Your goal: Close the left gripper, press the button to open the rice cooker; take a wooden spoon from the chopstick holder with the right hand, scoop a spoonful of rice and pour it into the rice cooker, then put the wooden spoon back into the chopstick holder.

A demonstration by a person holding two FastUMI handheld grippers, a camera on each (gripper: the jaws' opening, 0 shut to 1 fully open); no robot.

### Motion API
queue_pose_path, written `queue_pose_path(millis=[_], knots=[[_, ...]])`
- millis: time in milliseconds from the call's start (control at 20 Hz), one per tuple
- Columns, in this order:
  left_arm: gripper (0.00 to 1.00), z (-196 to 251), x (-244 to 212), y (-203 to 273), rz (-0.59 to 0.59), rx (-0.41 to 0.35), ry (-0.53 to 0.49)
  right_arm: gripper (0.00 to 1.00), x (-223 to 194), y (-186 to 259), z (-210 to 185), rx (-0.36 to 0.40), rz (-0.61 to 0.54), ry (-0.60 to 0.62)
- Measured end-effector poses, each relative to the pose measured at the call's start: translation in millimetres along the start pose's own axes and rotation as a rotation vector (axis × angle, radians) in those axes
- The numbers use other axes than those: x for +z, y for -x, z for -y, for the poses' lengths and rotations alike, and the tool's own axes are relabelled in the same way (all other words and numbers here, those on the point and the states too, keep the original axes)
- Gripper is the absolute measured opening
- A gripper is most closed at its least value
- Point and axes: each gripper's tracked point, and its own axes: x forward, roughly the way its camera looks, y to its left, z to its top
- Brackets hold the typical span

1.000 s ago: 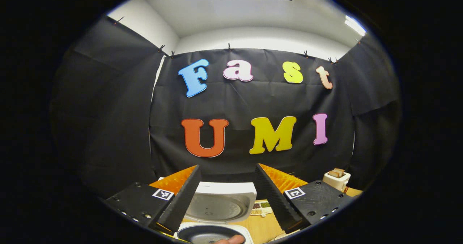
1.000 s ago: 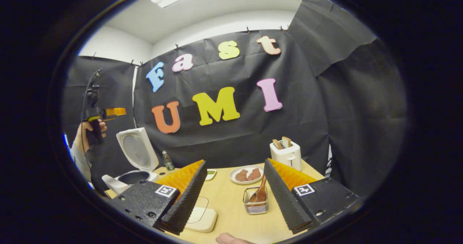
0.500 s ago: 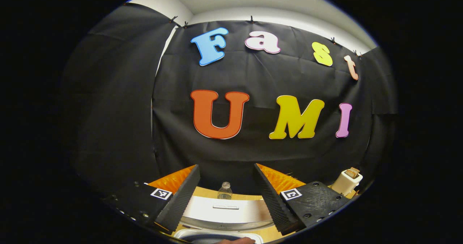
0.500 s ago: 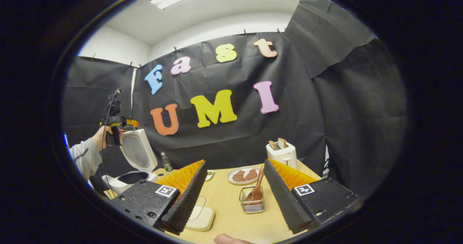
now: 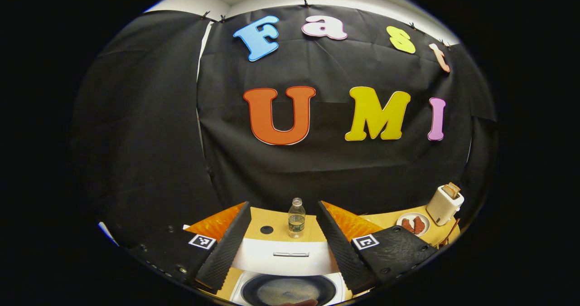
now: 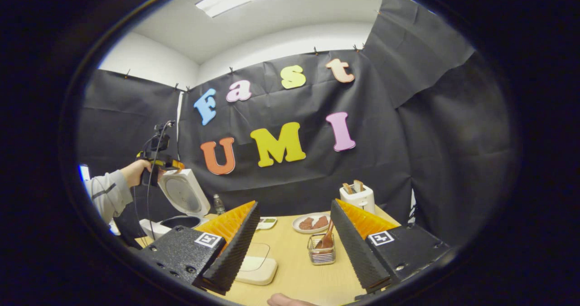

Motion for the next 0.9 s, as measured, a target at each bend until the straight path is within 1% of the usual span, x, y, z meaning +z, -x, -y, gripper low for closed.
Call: queue_pose_path(millis=[50,100,150,200,300,350,400,450,500,550,600,650,750,800,850,900], knots=[[0.94,4.9,-4.8,8.5,-0.007,-0.01,0.001,1.0,0.8,7.5,0.6,-0.005,0.005,0.001],[0.91,9.3,-12.6,18.5,-0.011,-0.019,-0.006,1.0,0.7,16.0,-0.5,-0.004,0.01,0.002],[0.91,11.6,-19.0,27.7,-0.019,-0.028,-0.007,0.94,-0.6,23.9,-2.8,-0.002,0.011,-0.001],[0.9,12.8,-26.4,35.2,-0.028,-0.032,-0.007,1.0,-3.1,33.2,-4.3,0.002,0.008,-0.004],[0.91,15.9,-44.4,51.4,-0.056,-0.039,-0.011,1.0,-8.3,50.8,-9.3,0.012,-0.002,-0.023],[0.9,13.0,-57.2,59.4,-0.075,-0.027,-0.014,1.0,-10.0,58.9,-10.4,0.011,-0.006,-0.034],[1.0,16.1,-71.9,65.8,-0.103,-0.041,-0.019,1.0,-13.1,66.2,-9.4,0.008,-0.014,-0.041],[0.95,19.3,-84.4,73.3,-0.121,-0.06,-0.024,1.0,-13.6,73.0,-10.5,0.005,-0.015,-0.044],[0.97,19.4,-97.3,78.9,-0.148,-0.073,-0.018,1.0,-11.8,79.4,-12.3,-0.001,-0.012,-0.041],[0.96,18.6,-108.1,84.0,-0.163,-0.08,-0.015,1.0,-12.1,85.9,-12.0,-0.009,-0.013,-0.029],[0.96,18.6,-121.7,88.7,-0.181,-0.087,-0.019,0.94,-10.4,89.9,-13.2,-0.014,-0.009,-0.022],[0.96,18.6,-133.2,93.2,-0.202,-0.092,-0.016,1.0,-6.6,93.3,-15.6,-0.018,-0.001,-0.018],[0.98,14.9,-148.7,94.6,-0.239,-0.106,-0.02,1.0,-3.0,96.1,-27.0,-0.01,0.006,-0.01],[0.98,14.2,-159.2,97.8,-0.277,-0.111,-0.021,0.94,-3.8,96.5,-31.6,-0.003,0.003,-0.008],[0.98,13.7,-169.5,103.8,-0.306,-0.116,-0.019,1.0,-4.5,95.1,-34.7,0.003,0.001,-0.007],[0.98,10.7,-178.1,112.0,-0.329,-0.116,-0.01,1.0,-5.6,94.3,-38.0,0.004,-0.002,-0.007]])
